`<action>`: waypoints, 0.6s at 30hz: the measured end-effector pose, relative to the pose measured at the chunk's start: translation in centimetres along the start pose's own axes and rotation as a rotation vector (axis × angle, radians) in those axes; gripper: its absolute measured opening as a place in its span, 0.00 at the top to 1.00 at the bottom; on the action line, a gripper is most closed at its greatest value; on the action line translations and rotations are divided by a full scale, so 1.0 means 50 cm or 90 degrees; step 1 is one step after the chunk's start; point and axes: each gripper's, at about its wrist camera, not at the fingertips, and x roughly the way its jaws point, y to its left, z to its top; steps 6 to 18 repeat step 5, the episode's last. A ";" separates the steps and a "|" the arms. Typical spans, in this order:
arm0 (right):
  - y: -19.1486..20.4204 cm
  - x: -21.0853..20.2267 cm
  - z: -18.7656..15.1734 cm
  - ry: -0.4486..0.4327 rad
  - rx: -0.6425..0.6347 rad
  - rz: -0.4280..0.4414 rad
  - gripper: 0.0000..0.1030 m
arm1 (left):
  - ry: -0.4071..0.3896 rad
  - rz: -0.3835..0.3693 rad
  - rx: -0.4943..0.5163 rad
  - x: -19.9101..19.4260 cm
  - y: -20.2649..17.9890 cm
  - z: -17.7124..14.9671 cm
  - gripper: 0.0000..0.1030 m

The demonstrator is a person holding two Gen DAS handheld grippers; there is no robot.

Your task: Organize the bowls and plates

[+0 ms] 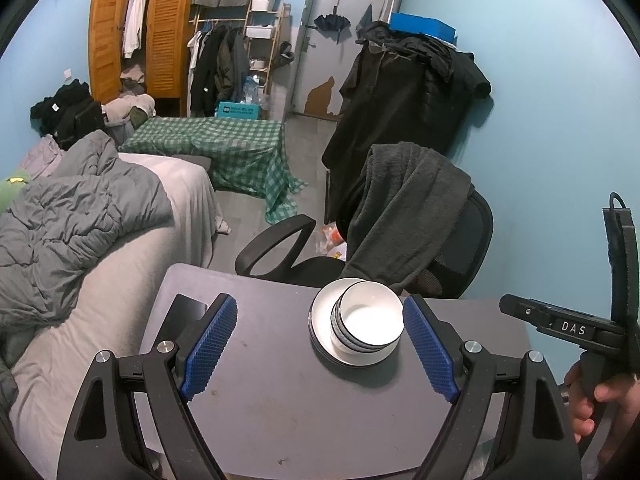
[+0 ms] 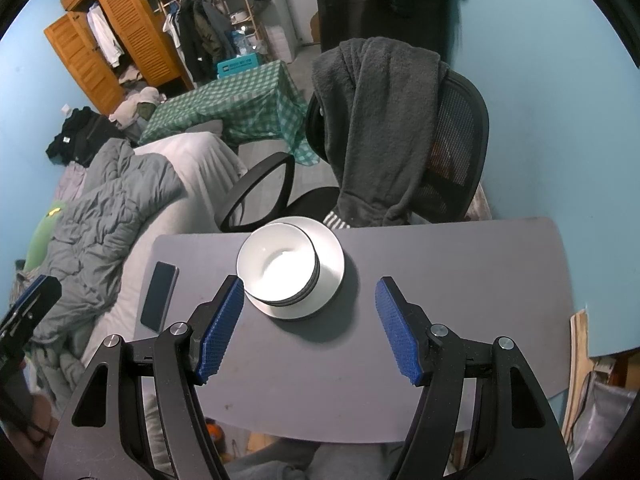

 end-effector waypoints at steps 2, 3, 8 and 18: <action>0.003 0.000 -0.001 0.001 0.000 0.000 0.34 | 0.000 -0.001 0.003 -0.003 -0.004 -0.002 0.16; 0.004 0.000 -0.001 0.001 0.000 0.000 0.34 | -0.002 -0.001 0.005 -0.004 -0.006 -0.004 0.16; 0.007 0.000 -0.004 0.001 -0.001 0.000 0.34 | 0.000 0.002 0.006 -0.004 -0.009 -0.003 0.16; 0.007 0.000 -0.004 0.001 -0.001 0.000 0.34 | 0.000 0.002 0.006 -0.004 -0.009 -0.003 0.16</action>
